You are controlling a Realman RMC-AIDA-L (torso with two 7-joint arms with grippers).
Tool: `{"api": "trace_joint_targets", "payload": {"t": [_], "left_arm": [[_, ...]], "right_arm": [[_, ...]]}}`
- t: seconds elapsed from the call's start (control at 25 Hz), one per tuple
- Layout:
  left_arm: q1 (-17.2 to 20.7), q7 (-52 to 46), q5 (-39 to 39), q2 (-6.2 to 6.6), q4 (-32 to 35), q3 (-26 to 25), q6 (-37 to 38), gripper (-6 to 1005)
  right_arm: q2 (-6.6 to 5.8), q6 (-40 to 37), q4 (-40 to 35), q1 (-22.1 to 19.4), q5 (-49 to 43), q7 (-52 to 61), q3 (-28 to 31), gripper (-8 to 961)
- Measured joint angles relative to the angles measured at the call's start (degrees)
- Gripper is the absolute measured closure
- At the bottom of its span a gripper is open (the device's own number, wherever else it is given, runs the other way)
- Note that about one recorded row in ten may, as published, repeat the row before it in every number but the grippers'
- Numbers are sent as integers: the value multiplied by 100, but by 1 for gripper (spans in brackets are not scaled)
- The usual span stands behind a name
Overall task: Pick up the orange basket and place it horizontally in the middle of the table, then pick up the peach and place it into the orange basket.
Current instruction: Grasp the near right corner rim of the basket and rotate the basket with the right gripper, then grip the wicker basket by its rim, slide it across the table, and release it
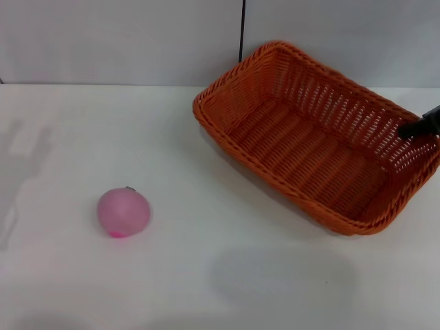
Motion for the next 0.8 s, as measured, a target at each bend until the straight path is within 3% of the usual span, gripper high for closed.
{"api": "trace_joint_targets", "payload": {"t": [0.4, 0.68, 0.72, 0.8], "left_arm": [[-12, 0, 0, 0, 0, 0, 14, 244], [-30, -1, 0, 0, 1, 0, 38, 247], [-41, -5, 0, 0, 1, 0, 48, 248], [-47, -6, -1, 0, 1, 0, 49, 249]], "right_arm": [[-55, -236, -66, -27, 69, -57, 405, 784], [-182, -849, -511, -191, 804, -263, 697, 784], [-272, -1089, -647, -285, 1207, -313, 712, 784], [-321, -1206, -693, -316, 1390, -327, 714, 784]]}}
